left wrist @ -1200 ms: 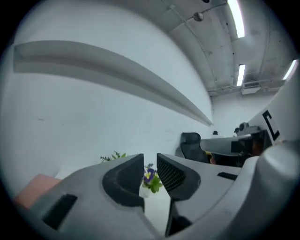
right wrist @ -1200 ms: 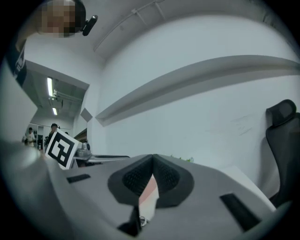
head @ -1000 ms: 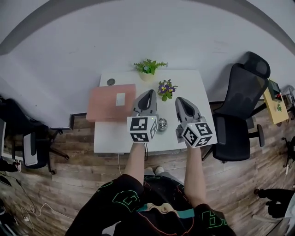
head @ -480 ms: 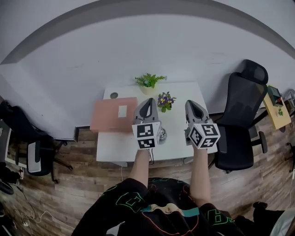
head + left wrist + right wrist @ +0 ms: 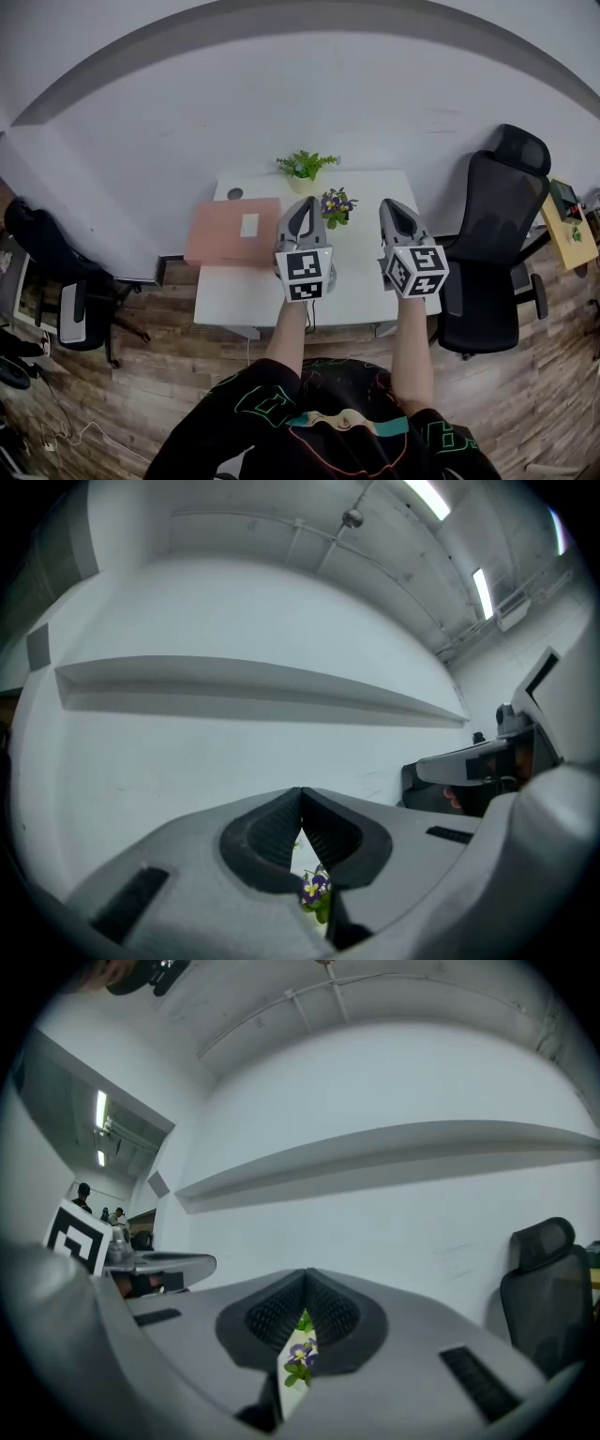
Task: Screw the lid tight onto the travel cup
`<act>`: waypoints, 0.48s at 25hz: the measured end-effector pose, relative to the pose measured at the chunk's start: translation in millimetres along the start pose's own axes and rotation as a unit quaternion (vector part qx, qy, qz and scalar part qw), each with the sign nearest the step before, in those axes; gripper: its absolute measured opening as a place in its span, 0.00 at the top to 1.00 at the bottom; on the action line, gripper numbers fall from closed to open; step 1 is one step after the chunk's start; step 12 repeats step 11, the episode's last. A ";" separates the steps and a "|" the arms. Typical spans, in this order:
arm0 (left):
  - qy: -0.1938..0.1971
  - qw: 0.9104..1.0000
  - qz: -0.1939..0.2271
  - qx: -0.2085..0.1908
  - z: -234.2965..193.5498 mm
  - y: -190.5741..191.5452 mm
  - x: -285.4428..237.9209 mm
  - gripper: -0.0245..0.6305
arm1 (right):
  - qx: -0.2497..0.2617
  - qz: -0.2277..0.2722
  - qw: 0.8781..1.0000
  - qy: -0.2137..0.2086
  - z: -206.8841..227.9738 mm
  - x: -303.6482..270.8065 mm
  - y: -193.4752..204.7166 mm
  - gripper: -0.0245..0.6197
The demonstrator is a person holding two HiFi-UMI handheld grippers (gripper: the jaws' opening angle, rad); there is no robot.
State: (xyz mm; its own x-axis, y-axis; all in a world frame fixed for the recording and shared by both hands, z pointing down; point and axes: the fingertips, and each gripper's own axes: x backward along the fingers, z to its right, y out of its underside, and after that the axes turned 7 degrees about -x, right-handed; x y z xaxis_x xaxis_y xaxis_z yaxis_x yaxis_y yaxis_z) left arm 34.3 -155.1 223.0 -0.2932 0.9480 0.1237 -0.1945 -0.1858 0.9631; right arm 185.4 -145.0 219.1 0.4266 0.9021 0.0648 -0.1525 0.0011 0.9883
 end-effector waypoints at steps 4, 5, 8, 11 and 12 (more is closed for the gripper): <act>0.000 1.000 0.001 0.008 5.2 -0.4 1.8 0.96 | 0.003 -0.007 1.000 -0.003 3.0 1.8 4.2 0.95; 0.001 1.000 0.001 0.009 6.8 -0.6 2.2 0.96 | 0.003 -0.007 1.000 -0.004 4.3 1.9 4.3 0.95; 0.002 1.000 0.004 0.010 11.3 -0.3 3.5 0.96 | 0.005 -0.008 1.000 -0.007 6.5 1.2 5.5 0.96; 0.003 1.000 0.003 0.013 15.7 2.0 5.1 0.96 | 0.006 -0.010 1.000 -0.010 7.3 1.5 9.3 0.95; 0.003 1.000 0.003 0.013 15.7 2.0 5.1 0.96 | 0.006 -0.010 1.000 -0.010 7.3 1.5 9.3 0.95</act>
